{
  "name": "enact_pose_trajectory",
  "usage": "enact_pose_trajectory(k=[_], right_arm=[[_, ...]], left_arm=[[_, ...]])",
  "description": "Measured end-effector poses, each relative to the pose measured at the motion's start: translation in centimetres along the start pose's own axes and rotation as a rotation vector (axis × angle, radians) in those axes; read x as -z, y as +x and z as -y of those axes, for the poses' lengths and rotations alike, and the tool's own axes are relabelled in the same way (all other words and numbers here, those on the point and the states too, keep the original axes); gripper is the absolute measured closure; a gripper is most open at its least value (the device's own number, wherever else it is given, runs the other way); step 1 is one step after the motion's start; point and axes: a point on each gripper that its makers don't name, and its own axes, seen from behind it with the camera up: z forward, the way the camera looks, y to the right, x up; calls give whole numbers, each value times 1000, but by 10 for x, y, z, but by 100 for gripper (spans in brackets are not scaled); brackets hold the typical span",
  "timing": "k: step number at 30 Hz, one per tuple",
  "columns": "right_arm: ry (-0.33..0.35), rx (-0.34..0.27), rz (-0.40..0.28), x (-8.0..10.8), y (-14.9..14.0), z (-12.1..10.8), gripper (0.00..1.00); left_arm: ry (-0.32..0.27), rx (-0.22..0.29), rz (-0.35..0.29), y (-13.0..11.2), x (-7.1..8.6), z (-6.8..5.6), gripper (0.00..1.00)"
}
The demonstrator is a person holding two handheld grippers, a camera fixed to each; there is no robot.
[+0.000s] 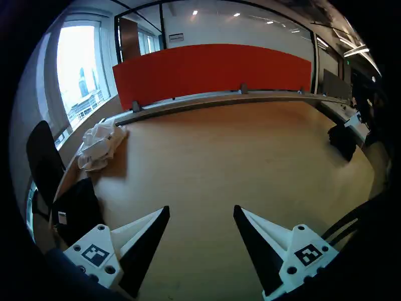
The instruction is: Fold towel
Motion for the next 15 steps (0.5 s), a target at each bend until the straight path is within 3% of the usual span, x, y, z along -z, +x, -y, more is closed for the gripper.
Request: enact_pose_trajectory(k=[15], right_arm=[[26, -26, 24, -25, -8, 4, 0]], left_arm=[[25, -4, 20, -6, 5, 7, 5]])
